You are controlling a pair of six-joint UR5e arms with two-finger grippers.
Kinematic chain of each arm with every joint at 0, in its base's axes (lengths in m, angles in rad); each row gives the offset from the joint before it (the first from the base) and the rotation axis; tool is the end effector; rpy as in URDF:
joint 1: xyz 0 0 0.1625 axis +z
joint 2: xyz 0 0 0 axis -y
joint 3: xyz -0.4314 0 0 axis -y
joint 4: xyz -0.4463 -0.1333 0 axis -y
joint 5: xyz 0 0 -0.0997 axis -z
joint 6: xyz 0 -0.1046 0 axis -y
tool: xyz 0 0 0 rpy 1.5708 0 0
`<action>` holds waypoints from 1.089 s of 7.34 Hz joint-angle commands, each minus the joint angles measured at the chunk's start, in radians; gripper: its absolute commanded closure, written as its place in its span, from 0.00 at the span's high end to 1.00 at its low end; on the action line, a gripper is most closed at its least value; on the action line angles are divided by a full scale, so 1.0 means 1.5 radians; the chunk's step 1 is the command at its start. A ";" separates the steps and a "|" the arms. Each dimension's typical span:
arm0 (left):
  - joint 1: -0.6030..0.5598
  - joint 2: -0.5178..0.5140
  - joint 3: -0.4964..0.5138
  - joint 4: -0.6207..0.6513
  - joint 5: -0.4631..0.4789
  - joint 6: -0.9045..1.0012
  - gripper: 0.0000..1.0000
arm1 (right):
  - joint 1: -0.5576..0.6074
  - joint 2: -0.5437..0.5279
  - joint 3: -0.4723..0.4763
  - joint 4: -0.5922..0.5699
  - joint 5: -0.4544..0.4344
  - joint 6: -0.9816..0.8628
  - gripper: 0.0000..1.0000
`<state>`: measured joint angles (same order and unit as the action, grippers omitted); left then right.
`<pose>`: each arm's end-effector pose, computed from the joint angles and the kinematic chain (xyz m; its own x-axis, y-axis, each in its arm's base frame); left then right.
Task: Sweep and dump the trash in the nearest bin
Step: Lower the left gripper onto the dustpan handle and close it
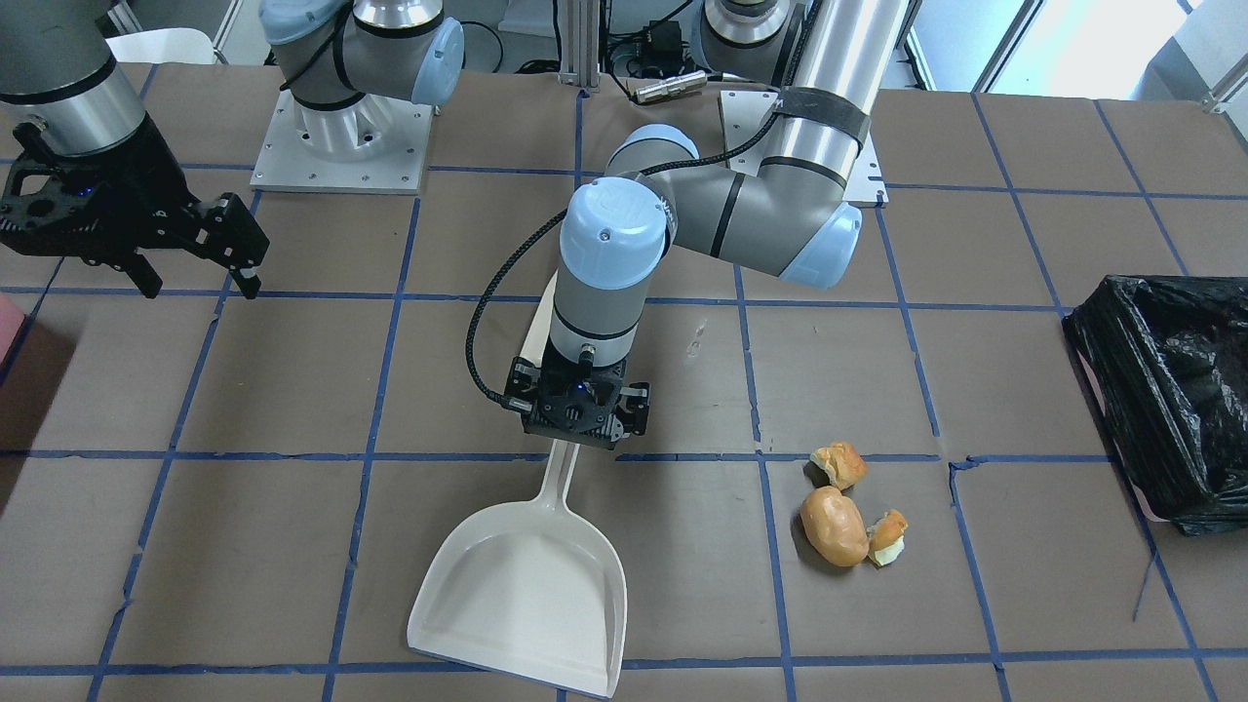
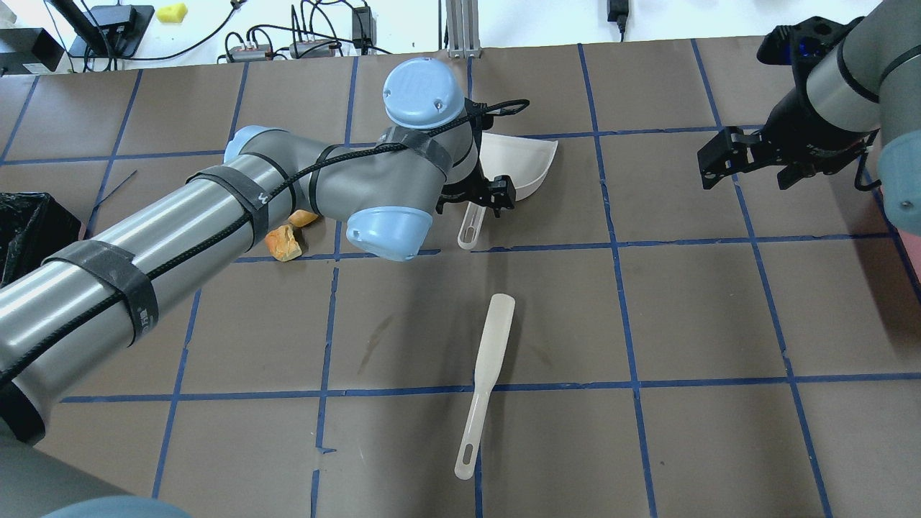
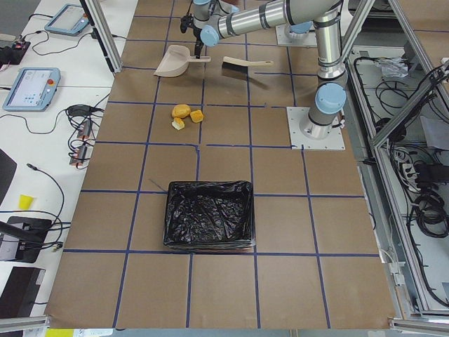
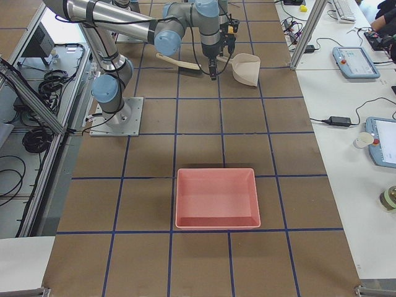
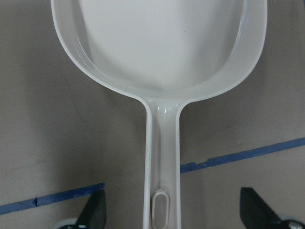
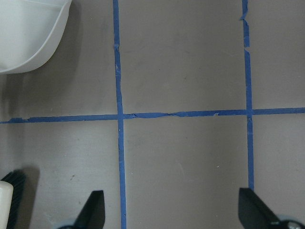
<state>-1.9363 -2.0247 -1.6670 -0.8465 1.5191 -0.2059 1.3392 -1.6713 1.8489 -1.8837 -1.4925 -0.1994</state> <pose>-0.3747 -0.5910 0.2313 -0.9818 0.1695 0.0852 0.1545 0.9751 -0.1592 0.0209 -0.5277 0.4230 -0.9985 0.0232 -0.0492 0.0302 0.9886 -0.1476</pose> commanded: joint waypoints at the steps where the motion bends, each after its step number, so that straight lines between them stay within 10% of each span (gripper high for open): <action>1: -0.006 -0.027 -0.010 0.028 0.008 -0.004 1.00 | 0.000 -0.001 0.001 0.001 0.000 0.000 1.00; 5: -0.011 -0.027 -0.010 0.036 0.002 -0.004 0.94 | 0.000 -0.001 0.001 0.002 0.001 0.000 1.00; 8: -0.011 -0.033 -0.013 0.035 -0.001 0.000 0.69 | 0.000 -0.001 0.002 0.004 0.001 0.000 1.00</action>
<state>-1.9527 -2.0701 -1.6847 -0.7937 1.5194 -0.2075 1.3392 -1.6714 1.8504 -1.8790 -1.4910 -0.1994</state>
